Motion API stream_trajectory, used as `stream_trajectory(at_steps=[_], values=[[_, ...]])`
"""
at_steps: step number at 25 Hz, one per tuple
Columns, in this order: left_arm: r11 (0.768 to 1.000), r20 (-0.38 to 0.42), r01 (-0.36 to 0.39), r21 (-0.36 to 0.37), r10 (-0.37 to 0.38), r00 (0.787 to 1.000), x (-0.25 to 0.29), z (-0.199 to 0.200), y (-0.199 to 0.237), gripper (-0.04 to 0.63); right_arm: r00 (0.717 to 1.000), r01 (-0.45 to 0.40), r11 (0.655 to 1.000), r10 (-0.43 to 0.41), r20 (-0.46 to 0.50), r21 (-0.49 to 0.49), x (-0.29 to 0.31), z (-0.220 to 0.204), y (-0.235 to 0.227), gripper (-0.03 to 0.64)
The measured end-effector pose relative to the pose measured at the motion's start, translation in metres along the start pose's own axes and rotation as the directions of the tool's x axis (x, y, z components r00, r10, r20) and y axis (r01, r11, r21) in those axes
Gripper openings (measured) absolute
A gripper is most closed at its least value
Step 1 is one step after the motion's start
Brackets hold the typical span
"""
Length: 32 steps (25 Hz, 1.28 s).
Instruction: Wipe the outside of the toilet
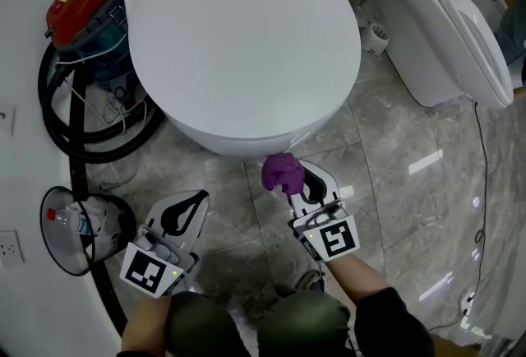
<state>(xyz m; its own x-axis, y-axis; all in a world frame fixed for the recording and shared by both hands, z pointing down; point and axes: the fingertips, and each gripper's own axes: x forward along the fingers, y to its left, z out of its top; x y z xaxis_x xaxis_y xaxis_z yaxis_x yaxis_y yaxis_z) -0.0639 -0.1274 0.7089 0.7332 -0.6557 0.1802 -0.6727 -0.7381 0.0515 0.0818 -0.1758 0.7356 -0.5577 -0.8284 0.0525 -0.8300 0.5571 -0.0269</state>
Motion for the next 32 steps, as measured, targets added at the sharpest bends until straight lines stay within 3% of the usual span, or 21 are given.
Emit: stream_trajectory(at_steps=[8,11,17,26,32], values=[[1.0,-0.026,0.006,0.007,-0.006,1.0,0.007,-0.002,-0.007,0.002,0.974,0.227,0.974,-0.227,-0.013,0.005,-0.01,-0.013,-0.114,0.044],[1.0,-0.04,0.02,0.015,-0.02,0.999,0.012,-0.005,-0.011,0.002,0.959,0.282,0.959,-0.283,-0.02,-0.031,0.002,-0.015,-0.146,0.044],[1.0,-0.048,0.023,0.019,-0.022,0.999,0.012,-0.005,-0.014,0.002,0.921,0.386,0.922,-0.385,-0.054,0.026,0.018,-0.026,-0.195,0.044],[1.0,-0.04,0.016,0.004,-0.016,0.999,0.007,-0.007,-0.006,0.001,0.919,0.391,0.92,-0.388,-0.073,0.035,0.002,-0.025,-0.187,0.044],[1.0,-0.033,0.008,-0.01,-0.008,0.999,0.003,-0.007,0.0,0.001,0.946,0.318,0.948,-0.318,-0.067,-0.017,-0.046,-0.021,-0.131,0.044]])
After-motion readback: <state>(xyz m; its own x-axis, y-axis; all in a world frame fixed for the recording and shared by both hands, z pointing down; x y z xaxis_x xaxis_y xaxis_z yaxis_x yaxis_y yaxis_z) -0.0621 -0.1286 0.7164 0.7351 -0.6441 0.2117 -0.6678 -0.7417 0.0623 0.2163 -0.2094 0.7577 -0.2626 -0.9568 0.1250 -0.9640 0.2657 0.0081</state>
